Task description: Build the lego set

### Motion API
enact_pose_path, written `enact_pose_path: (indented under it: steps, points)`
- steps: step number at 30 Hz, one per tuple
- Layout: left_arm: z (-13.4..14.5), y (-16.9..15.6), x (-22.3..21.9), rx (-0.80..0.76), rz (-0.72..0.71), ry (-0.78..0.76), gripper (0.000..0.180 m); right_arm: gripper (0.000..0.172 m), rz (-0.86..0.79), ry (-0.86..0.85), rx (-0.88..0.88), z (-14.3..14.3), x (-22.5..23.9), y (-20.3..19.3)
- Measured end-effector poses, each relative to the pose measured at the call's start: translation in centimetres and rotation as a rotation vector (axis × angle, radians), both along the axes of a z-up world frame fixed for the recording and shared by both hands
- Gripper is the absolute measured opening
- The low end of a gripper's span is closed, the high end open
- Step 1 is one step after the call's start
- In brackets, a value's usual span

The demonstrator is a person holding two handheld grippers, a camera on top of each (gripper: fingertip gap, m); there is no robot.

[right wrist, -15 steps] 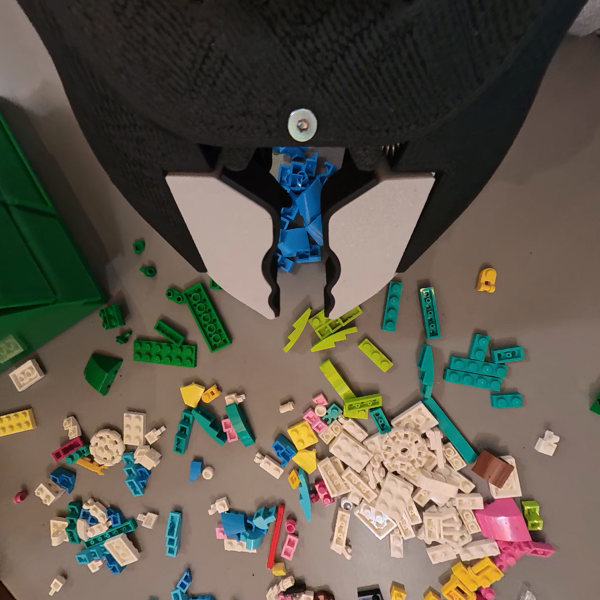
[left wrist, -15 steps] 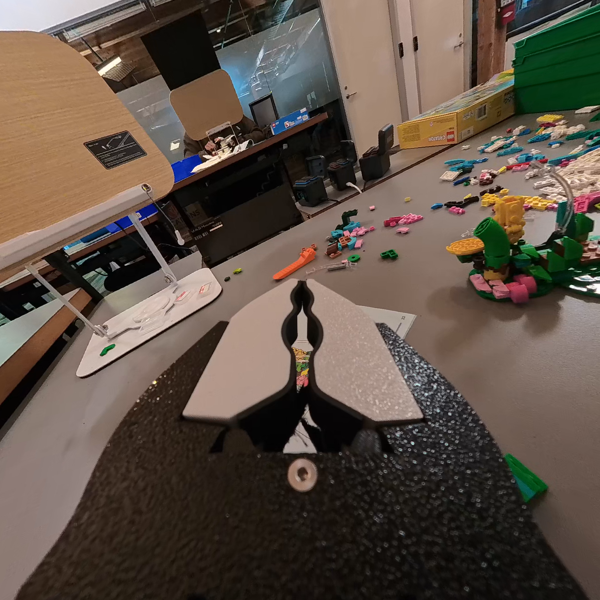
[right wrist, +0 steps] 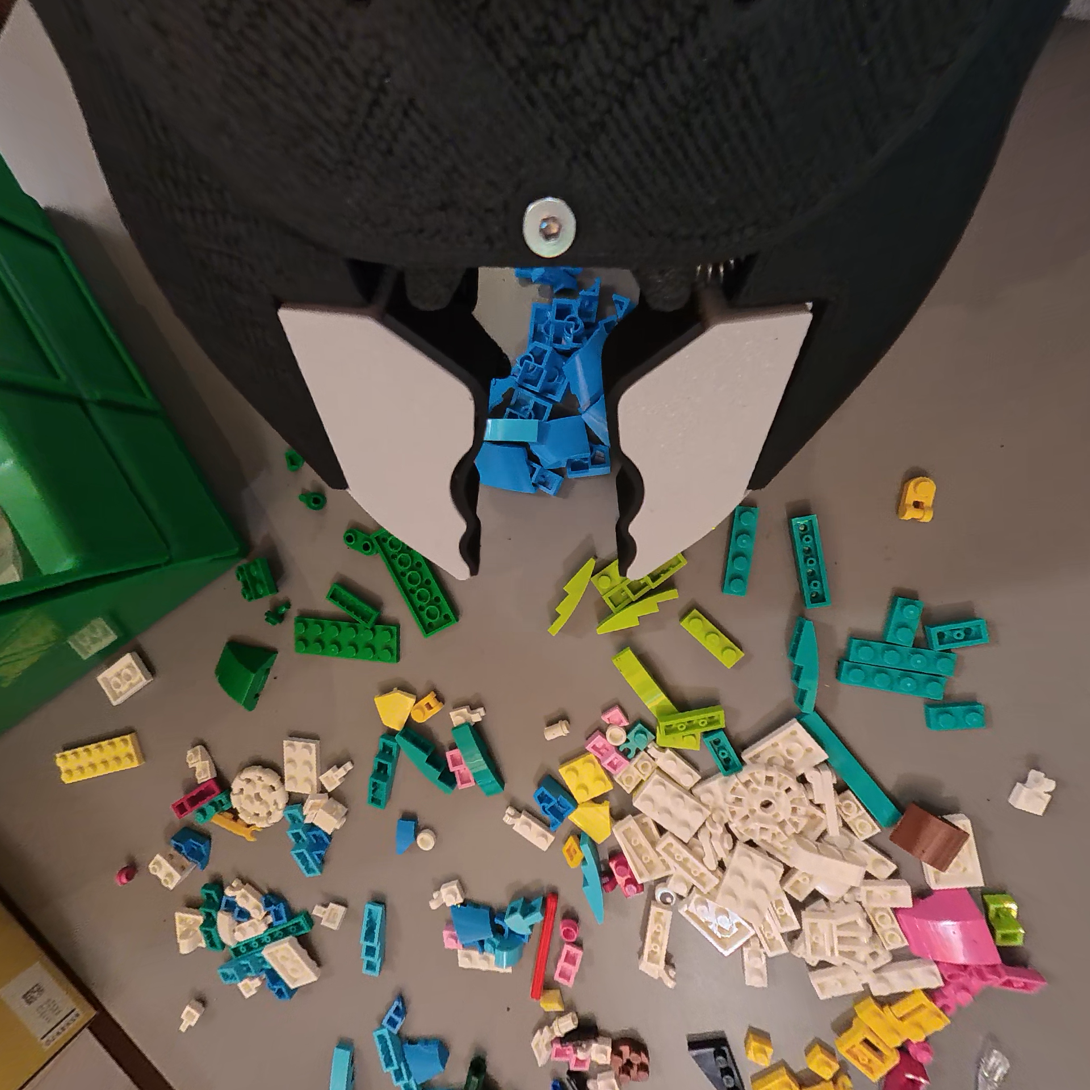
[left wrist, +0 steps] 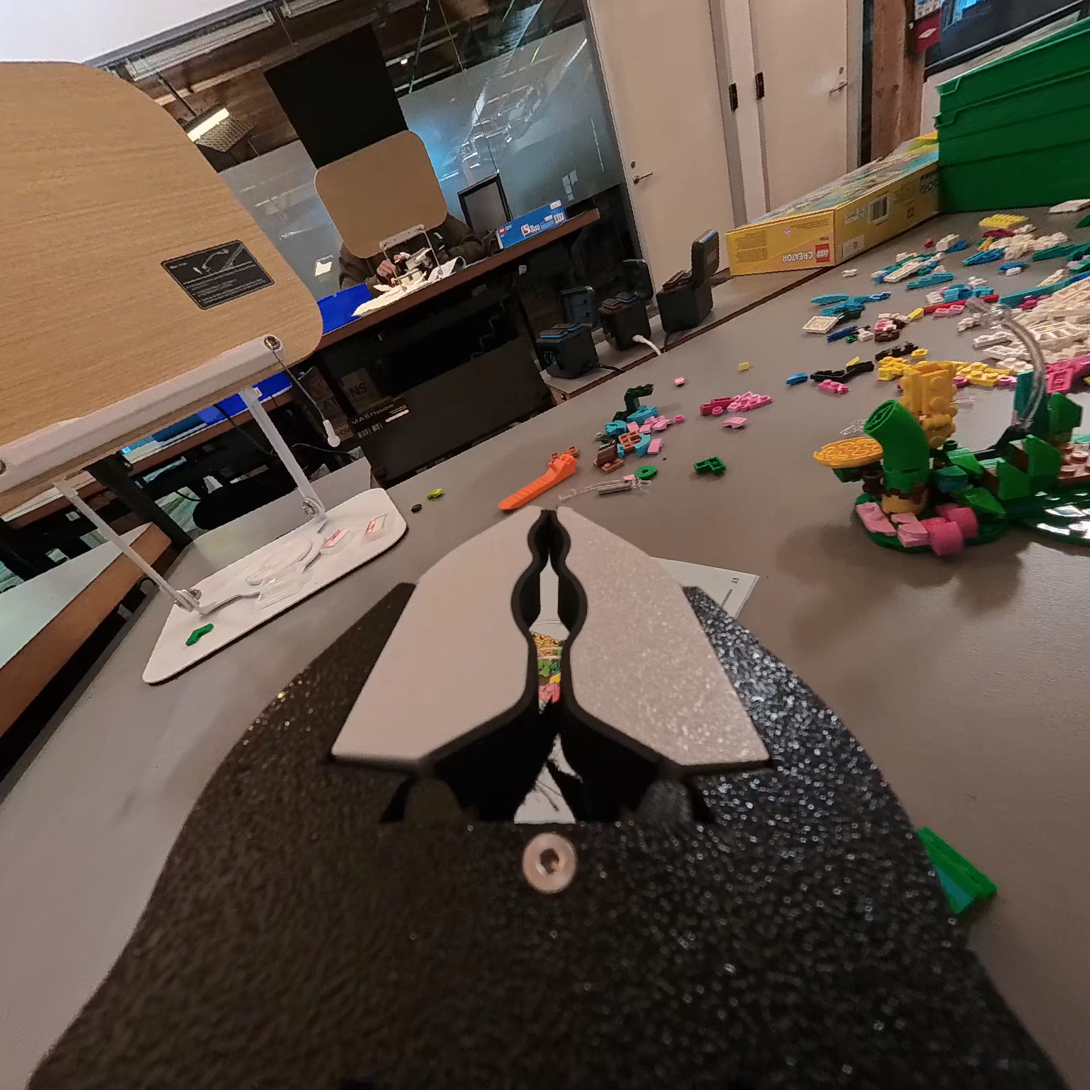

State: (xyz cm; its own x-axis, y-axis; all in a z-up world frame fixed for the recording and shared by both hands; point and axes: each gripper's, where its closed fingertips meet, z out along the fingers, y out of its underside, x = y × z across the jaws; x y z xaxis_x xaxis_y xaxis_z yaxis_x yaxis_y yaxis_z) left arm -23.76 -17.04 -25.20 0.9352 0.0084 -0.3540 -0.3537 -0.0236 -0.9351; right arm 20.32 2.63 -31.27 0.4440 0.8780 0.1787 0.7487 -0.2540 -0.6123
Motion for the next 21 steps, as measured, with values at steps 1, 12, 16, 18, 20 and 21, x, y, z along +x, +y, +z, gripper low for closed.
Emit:
enact_pose_path:
  steps: [1, 12, 16, 18, 20, 21]
  points:
    - [0.0, 0.0, 0.0, -0.001, 0.001, -0.002, 0.0, 0.043, 0.0, 0.0, -0.001, 0.0, 0.0, 0.0]
    - [0.4, -0.1, -0.4, 0.026, 0.023, -0.029, 0.0, 0.043, 0.077, -0.018, -0.114, -1.5, -0.8, -1.9]
    - [0.5, -0.1, -0.4, 0.032, 0.024, -0.037, 0.0, 0.042, 0.097, 0.021, -0.151, -1.5, -1.5, -2.3]
    - [0.4, -0.1, -0.4, 0.026, 0.023, -0.035, 0.0, 0.041, 0.098, 0.02, -0.151, -1.5, -1.6, -2.3]
    - [0.4, 0.0, -0.3, 0.025, 0.022, -0.029, 0.0, 0.039, 0.098, 0.009, -0.157, -1.8, -1.5, -2.3]
    - [0.3, 0.0, -0.3, 0.025, 0.022, -0.028, 0.0, 0.039, 0.097, 0.002, -0.159, -1.9, -1.5, -2.3]
